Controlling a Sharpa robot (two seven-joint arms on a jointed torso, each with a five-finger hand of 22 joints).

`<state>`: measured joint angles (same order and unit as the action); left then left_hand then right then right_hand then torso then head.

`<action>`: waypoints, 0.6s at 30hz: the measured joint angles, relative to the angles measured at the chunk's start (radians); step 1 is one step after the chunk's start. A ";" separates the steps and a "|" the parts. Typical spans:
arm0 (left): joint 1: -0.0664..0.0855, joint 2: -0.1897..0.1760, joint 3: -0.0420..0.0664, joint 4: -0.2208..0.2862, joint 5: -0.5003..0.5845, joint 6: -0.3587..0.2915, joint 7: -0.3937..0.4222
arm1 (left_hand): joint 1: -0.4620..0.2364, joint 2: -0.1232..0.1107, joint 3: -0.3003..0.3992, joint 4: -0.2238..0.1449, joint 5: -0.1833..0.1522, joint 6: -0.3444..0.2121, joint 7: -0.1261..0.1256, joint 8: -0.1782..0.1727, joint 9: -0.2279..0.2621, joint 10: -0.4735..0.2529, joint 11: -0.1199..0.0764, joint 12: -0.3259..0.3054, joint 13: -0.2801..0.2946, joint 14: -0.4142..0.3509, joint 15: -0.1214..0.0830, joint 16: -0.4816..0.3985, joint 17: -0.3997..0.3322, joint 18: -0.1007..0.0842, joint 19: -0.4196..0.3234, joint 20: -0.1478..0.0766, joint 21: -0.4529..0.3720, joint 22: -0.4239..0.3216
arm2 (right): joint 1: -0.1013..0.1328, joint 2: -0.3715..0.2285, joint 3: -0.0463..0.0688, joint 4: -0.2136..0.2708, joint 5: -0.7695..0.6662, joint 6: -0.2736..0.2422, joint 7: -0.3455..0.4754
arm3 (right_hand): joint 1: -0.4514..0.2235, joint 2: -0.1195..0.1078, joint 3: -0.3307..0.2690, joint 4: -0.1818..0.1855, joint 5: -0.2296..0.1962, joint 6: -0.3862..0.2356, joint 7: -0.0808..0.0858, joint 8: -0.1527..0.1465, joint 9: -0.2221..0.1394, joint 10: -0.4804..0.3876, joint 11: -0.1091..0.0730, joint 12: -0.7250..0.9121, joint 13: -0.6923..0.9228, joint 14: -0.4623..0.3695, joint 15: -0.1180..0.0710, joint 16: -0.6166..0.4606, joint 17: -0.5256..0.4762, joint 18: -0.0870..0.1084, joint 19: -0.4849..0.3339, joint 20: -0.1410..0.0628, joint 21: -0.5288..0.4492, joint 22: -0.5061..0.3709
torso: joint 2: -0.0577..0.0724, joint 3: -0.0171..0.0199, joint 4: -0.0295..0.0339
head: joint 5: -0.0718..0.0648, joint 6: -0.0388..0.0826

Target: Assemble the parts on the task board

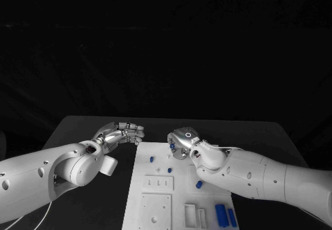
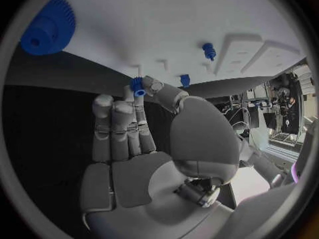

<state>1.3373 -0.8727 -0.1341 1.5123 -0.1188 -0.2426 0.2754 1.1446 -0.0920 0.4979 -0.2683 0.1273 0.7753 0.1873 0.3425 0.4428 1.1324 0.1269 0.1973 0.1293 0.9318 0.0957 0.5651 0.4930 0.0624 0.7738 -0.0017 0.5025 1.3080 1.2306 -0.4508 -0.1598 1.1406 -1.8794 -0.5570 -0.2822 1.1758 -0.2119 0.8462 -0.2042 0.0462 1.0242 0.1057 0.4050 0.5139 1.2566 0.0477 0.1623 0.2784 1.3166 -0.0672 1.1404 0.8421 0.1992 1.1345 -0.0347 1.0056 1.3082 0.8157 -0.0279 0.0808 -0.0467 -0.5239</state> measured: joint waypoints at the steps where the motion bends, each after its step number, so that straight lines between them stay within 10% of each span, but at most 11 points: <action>1: 0.000 0.000 0.000 0.000 0.000 0.000 0.000 | 0.000 0.000 0.000 0.000 0.000 0.000 0.000 0.000 0.000 0.000 0.000 0.000 0.000 0.000 0.000 0.000 0.000 0.000 0.000 0.000 0.000 0.000 | 0.000 0.004 0.000 -0.005 0.000 0.000 0.000 | 0.000 0.000 0.000 0.000 0.000 0.000 0.000 0.000 0.000 0.000 0.000 0.000 0.000 0.000 0.000 0.000 0.000 0.000 0.000 0.000 0.000 0.000 | 0.000 0.0000 -0.0001 | 0.001 0.000; 18: 0.003 0.002 0.000 0.000 0.000 0.000 0.000 | 0.000 0.000 0.000 0.000 0.000 0.000 0.000 0.000 0.000 -0.004 0.004 0.000 0.001 0.000 0.000 0.000 0.001 -0.001 0.000 0.000 0.000 0.000 | -0.001 0.021 -0.001 -0.026 0.007 0.008 0.004 | 0.000 0.000 0.003 0.003 -0.004 0.000 0.000 -0.005 0.002 0.000 0.000 0.004 0.000 0.000 0.000 0.000 -0.001 0.000 -0.005 -0.001 0.000 0.000 | 0.001 0.0004 -0.0024 | 0.008 -0.008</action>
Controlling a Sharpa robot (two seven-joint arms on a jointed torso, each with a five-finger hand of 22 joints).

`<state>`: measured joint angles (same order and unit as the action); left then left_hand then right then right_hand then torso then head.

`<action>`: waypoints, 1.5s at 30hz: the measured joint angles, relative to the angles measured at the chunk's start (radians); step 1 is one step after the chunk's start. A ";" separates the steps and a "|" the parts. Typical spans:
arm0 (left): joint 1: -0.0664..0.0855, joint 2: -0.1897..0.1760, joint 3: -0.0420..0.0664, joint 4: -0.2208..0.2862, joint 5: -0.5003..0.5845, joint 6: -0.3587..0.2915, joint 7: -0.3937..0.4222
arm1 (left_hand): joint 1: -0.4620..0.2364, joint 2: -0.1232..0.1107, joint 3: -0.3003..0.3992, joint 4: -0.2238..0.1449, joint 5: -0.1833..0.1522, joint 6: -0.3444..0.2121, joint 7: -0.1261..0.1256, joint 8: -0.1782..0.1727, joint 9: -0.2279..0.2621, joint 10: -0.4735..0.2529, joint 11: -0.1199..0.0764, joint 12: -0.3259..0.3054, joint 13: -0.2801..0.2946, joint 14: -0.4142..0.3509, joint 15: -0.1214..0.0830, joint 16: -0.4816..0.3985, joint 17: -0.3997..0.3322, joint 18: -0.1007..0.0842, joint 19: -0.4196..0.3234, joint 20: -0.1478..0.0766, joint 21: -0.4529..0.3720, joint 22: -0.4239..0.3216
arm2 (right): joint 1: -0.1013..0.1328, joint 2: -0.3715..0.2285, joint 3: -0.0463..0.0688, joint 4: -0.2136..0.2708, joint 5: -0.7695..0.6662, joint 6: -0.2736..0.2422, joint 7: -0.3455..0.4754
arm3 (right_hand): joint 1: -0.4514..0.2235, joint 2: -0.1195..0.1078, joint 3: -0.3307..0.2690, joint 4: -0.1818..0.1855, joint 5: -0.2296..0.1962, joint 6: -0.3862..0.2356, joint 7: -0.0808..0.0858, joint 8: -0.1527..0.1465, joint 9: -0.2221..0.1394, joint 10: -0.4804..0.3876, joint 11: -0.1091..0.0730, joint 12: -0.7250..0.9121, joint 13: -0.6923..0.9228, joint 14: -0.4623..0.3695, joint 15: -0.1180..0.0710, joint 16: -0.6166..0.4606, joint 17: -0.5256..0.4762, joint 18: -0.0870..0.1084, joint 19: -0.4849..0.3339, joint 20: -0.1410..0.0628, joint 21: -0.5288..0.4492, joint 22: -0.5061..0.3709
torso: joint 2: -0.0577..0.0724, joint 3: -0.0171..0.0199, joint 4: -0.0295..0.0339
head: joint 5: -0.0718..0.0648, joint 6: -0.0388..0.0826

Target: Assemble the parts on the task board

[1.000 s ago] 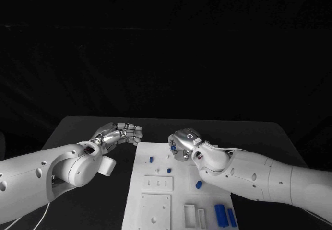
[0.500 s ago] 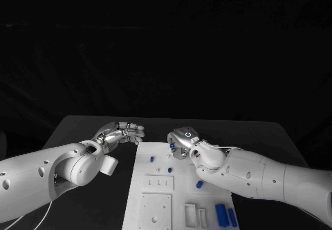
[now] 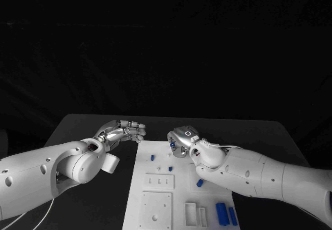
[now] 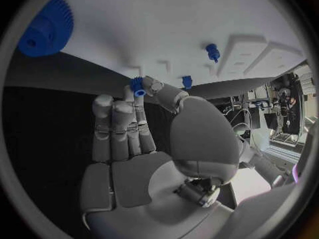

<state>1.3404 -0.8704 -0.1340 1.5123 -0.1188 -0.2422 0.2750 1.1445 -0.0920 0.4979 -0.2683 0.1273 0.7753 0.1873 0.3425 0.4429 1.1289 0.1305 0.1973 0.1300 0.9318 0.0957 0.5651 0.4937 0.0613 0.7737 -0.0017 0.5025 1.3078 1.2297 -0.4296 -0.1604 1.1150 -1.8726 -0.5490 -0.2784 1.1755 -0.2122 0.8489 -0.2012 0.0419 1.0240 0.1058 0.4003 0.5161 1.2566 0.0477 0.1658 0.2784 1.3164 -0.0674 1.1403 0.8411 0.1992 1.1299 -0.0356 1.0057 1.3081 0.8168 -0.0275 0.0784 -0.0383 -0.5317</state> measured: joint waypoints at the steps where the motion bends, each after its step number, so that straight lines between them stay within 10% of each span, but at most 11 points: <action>1: 0.000 0.000 0.000 0.000 0.000 0.000 0.000 | 0.000 0.000 0.000 0.000 0.000 0.000 0.000 0.000 0.000 0.000 0.000 0.000 0.000 0.000 0.000 0.000 0.000 0.000 0.000 0.000 0.000 0.000 | 0.000 0.000 0.000 0.002 0.001 0.001 0.000 | 0.000 0.000 0.000 0.000 0.000 0.000 0.000 0.000 0.000 0.000 0.000 0.000 0.000 0.000 0.000 0.000 0.000 0.000 0.000 0.000 0.000 0.000 | 0.000 0.0001 -0.0004 | 0.000 -0.001; 35: 0.001 0.010 0.000 -0.009 0.000 0.001 -0.001 | 0.000 0.000 0.000 0.000 0.000 0.000 0.000 0.000 0.000 0.000 0.000 -0.005 0.001 0.000 0.000 0.000 0.000 -0.003 0.000 0.000 0.000 0.000 | -0.001 0.020 -0.003 -0.021 0.025 0.022 0.016 | -0.008 -0.010 0.007 0.007 0.004 -0.001 0.001 -0.004 0.003 0.000 0.000 -0.006 0.043 0.000 0.000 0.000 -0.003 0.000 -0.001 0.002 0.000 0.000 | 0.002 -0.0017 0.0009 | 0.003 -0.009; 45: 0.001 0.008 0.000 -0.010 0.000 0.001 -0.001 | 0.000 0.000 0.002 -0.002 0.000 0.000 0.000 0.000 -0.001 0.000 0.000 -0.005 0.001 0.000 0.000 0.000 0.000 -0.007 0.000 0.000 0.000 0.000 | -0.003 0.021 -0.005 -0.030 0.053 0.022 0.026 | 0.007 -0.046 0.027 0.017 0.006 -0.091 0.044 -0.065 -0.017 -0.095 0.043 -0.095 0.088 -0.003 0.043 0.000 -0.013 0.000 -0.010 0.004 -0.008 0.000 | 0.000 -0.0048 0.0059 | -0.001 -0.009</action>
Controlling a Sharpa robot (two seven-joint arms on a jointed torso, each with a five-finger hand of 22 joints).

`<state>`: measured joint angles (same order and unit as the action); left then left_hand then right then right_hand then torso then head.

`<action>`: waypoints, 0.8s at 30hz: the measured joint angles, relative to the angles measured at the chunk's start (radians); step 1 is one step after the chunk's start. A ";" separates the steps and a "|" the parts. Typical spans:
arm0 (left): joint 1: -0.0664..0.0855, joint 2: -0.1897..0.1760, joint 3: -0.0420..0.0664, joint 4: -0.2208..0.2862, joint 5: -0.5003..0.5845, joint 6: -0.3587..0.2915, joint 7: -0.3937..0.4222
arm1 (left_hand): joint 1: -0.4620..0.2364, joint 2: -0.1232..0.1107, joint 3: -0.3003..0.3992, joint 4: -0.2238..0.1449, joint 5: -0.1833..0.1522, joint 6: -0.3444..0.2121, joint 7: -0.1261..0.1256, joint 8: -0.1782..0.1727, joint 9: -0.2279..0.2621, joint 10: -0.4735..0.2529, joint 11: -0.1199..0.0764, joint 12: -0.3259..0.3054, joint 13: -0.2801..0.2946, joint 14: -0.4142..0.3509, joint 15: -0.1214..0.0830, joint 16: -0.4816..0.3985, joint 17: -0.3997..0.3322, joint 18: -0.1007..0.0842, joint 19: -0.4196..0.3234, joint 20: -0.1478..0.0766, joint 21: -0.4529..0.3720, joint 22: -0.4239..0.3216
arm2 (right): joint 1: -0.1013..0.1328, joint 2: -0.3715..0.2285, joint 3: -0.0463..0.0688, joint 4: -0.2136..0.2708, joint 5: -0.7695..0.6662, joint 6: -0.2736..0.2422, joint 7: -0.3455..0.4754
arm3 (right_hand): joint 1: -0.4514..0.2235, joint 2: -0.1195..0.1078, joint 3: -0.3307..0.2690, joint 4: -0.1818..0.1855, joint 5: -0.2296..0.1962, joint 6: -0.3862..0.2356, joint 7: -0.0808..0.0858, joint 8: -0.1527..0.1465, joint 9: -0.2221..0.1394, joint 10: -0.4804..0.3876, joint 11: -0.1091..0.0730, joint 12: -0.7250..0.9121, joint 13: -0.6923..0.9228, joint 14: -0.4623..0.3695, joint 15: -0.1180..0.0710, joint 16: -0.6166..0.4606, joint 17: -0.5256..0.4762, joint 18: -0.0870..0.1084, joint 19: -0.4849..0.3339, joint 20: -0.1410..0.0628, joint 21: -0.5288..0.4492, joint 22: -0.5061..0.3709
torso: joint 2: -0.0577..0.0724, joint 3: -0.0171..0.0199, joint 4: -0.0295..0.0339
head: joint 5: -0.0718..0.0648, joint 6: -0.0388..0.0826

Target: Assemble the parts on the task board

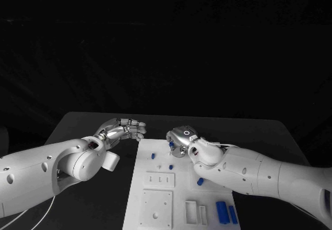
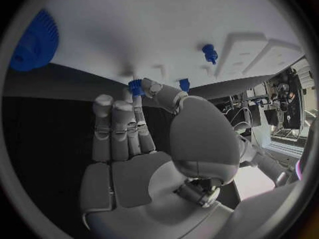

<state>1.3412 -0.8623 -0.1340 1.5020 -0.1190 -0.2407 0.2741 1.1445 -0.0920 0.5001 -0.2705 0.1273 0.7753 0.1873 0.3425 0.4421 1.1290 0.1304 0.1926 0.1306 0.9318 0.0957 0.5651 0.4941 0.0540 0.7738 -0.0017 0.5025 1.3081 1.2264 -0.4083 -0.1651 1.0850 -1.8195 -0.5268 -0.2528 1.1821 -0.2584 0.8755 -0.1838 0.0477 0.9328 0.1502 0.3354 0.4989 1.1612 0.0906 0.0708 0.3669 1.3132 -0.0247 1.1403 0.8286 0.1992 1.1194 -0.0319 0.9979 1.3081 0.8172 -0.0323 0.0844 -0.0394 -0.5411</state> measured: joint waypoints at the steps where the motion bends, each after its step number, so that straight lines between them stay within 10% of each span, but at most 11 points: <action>1: 0.000 0.000 0.000 0.000 0.000 0.000 0.000 | 0.000 0.000 0.000 0.000 0.000 0.000 0.000 0.000 0.000 0.000 0.000 0.000 0.000 0.000 0.000 0.000 0.000 0.000 0.000 0.000 0.000 0.000 | 0.000 0.000 0.000 0.000 0.002 0.000 0.001 | 0.000 -0.003 0.001 -0.001 0.001 -0.004 0.003 -0.003 -0.001 -0.008 0.004 -0.004 -0.006 -0.002 0.002 0.000 -0.001 0.000 0.000 0.000 0.000 0.000 | 0.000 -0.0001 0.0000 | 0.000 0.000; 17: 0.000 -0.001 0.000 0.000 0.000 0.001 -0.001 | 0.000 0.000 0.000 0.000 0.000 0.000 0.000 0.000 0.000 0.000 0.000 0.000 0.001 0.000 0.000 0.000 0.001 0.000 0.000 0.000 0.000 0.000 | 0.001 -0.014 0.000 0.023 0.027 0.000 0.008 | 0.001 -0.017 -0.012 0.006 0.003 -0.013 0.006 -0.008 -0.006 -0.048 0.022 -0.006 -0.044 -0.002 0.016 0.000 -0.008 0.000 -0.002 0.002 -0.016 0.000 | 0.000 0.0006 0.0007 | 0.000 -0.001; 24: 0.000 -0.005 0.000 -0.002 0.000 0.001 -0.001 | 0.000 0.000 0.000 0.000 0.000 0.000 0.000 0.000 0.000 0.000 0.000 0.000 0.001 0.000 0.000 0.000 0.001 0.000 0.000 0.000 0.000 0.000 | 0.002 -0.122 0.006 0.139 0.051 -0.018 0.017 | 0.000 -0.026 -0.019 0.008 0.003 -0.013 0.006 -0.008 -0.007 -0.046 0.019 -0.003 -0.050 -0.002 0.016 0.000 -0.012 0.000 -0.001 0.002 -0.023 0.000 | 0.000 0.0006 0.0000 | -0.002 0.004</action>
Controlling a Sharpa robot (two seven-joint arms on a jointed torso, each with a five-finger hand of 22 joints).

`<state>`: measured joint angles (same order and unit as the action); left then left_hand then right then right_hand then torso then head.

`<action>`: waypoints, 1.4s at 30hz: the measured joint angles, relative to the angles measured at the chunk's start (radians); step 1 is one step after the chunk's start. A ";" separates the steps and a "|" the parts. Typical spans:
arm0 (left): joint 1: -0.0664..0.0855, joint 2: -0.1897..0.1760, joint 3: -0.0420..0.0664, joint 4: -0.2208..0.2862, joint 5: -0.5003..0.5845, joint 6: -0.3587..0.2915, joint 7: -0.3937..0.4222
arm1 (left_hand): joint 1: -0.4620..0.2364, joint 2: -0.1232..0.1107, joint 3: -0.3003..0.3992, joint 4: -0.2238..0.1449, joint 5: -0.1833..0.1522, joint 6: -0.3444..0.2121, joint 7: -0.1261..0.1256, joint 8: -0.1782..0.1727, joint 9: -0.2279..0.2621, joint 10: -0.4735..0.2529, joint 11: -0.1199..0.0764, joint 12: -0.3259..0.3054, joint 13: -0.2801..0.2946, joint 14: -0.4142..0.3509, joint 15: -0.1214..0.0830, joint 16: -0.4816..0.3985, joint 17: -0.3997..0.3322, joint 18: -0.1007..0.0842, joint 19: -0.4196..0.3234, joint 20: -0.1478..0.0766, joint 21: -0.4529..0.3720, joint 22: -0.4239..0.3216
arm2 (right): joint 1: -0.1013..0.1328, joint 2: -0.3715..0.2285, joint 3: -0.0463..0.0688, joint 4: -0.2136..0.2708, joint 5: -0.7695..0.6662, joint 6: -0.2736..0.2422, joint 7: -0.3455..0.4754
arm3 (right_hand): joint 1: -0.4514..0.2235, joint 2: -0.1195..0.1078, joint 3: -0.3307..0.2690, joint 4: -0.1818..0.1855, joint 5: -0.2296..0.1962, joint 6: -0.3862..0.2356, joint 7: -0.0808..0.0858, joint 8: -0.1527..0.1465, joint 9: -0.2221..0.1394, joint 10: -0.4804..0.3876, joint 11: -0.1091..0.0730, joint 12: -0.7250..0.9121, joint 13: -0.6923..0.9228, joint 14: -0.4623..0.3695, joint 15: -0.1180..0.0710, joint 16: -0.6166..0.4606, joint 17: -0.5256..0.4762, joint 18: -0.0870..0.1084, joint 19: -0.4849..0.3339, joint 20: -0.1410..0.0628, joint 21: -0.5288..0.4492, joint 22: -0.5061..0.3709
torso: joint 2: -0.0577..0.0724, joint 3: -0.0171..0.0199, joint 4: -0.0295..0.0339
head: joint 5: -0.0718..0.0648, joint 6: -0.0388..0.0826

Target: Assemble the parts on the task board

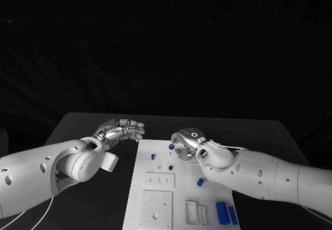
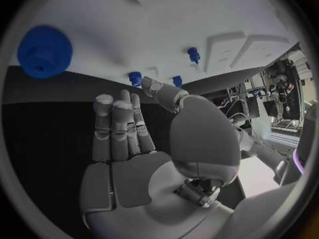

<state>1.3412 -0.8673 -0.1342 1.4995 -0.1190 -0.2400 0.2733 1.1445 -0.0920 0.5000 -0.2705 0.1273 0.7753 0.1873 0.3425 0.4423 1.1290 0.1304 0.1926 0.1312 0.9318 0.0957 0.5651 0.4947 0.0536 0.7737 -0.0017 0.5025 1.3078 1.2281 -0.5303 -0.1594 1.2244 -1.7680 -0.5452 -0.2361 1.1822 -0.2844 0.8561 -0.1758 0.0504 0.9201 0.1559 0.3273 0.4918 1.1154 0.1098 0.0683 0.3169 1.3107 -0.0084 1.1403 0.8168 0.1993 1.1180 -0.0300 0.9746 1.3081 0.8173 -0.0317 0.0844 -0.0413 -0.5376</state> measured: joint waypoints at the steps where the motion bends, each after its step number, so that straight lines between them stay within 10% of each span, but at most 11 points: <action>1: 0.000 -0.003 0.000 0.000 0.000 0.000 0.000 | 0.000 0.000 0.000 0.000 0.000 0.000 0.000 0.000 0.000 0.000 0.000 0.000 0.000 0.000 0.000 0.000 0.000 0.000 0.000 0.000 0.000 0.000 | 0.001 -0.025 0.009 0.023 0.010 -0.003 0.000 | 0.000 0.000 -0.001 0.001 0.000 0.000 0.000 0.000 0.000 0.009 -0.006 0.005 0.000 0.000 0.000 0.000 -0.001 0.000 0.000 0.000 0.000 0.000 | 0.000 0.0000 -0.0006 | 0.000 0.001; 4: 0.000 -0.008 0.000 0.000 0.000 0.000 0.000 | 0.000 0.000 0.000 0.000 0.000 0.000 0.000 0.000 0.000 0.000 0.000 0.000 0.000 0.000 0.000 0.000 0.000 0.000 0.000 0.000 0.000 0.000 | 0.014 -0.087 0.044 0.079 0.038 -0.006 0.000 | -0.007 -0.007 -0.011 0.001 0.000 0.000 0.000 0.000 0.000 0.038 -0.015 0.013 -0.001 -0.005 -0.005 -0.007 -0.007 0.000 0.000 0.000 0.000 0.000 | -0.001 -0.0001 -0.0028 | 0.001 0.004; 13: 0.000 -0.014 0.000 0.001 0.000 0.000 0.000 | 0.000 0.000 0.000 0.000 0.000 0.000 0.000 0.000 0.000 0.000 0.000 0.000 0.001 0.000 0.000 0.000 0.001 0.011 0.000 0.000 0.000 0.000 | 0.044 -0.244 0.080 0.184 0.132 0.033 0.003 | -0.035 -0.013 -0.088 -0.016 0.000 0.003 -0.003 0.000 0.000 0.106 -0.044 0.059 0.041 -0.003 -0.037 -0.008 -0.013 0.000 -0.007 0.007 -0.004 0.000 | -0.004 0.0041 -0.0158 | 0.010 0.016; 18: 0.000 -0.014 0.000 0.000 0.000 0.000 0.000 | 0.000 0.000 0.000 0.000 0.000 0.000 0.000 0.000 0.000 0.000 0.000 0.000 0.001 0.000 0.000 0.000 0.001 0.012 0.000 0.000 0.000 0.000 | 0.045 -0.266 0.082 0.173 0.182 0.094 0.017 | -0.043 -0.012 -0.149 -0.026 0.000 -0.010 -0.019 -0.007 0.000 0.237 -0.084 0.192 0.191 -0.006 -0.077 -0.007 -0.012 0.026 -0.006 0.007 -0.006 0.000 | -0.007 0.0087 -0.0229 | 0.016 0.020; 27: 0.000 -0.014 0.000 0.000 0.000 0.000 0.000 | 0.000 0.000 0.000 0.000 0.000 0.000 0.000 0.000 0.000 0.000 0.000 0.000 0.002 0.000 0.000 0.000 0.001 0.011 0.000 0.000 0.000 0.000 | 0.042 -0.237 0.081 0.103 0.228 0.178 0.034 | -0.064 -0.010 -0.228 -0.018 0.070 -0.041 -0.022 -0.051 -0.019 0.047 -0.087 0.817 0.903 -0.003 -0.086 0.072 0.059 0.031 0.023 -0.007 0.022 0.000 | -0.007 0.0131 -0.0279 | 0.014 0.022; 42: 0.000 -0.011 0.000 -0.007 0.000 0.002 0.000 | 0.000 0.000 0.002 -0.002 0.000 0.000 0.000 0.000 0.000 0.000 0.000 0.000 0.001 0.000 0.000 0.000 0.001 0.008 0.000 0.000 0.000 0.000 | 0.014 -0.176 0.081 0.021 0.237 0.225 0.053 | -0.075 -0.006 -0.242 -0.003 0.070 -0.060 -0.018 -0.072 -0.038 0.055 -0.087 1.023 0.992 -0.008 -0.081 0.132 0.137 0.031 0.033 -0.015 0.090 0.000 | -0.005 0.0113 -0.0248 | 0.005 0.014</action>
<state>1.3410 -0.8787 -0.1345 1.4922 -0.1187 -0.2381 0.2731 1.1446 -0.0920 0.5024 -0.2729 0.1274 0.7753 0.1873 0.3425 0.4424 1.1290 0.1304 0.1926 0.1327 0.9318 0.0957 0.5652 0.4952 0.0620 0.7738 -0.0017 0.5025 1.3080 1.2417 -0.7060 -0.0785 1.2455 -1.5310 -0.3202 -0.1827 1.1069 -0.2907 0.6141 -0.1793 0.1201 0.8599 0.1376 0.2552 0.4540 1.1706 0.0230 1.0914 1.3086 1.3029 -0.0892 1.2723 0.9539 0.2304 1.1514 -0.0446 1.0646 1.3080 0.8121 -0.0204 0.0595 -0.0368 -0.5239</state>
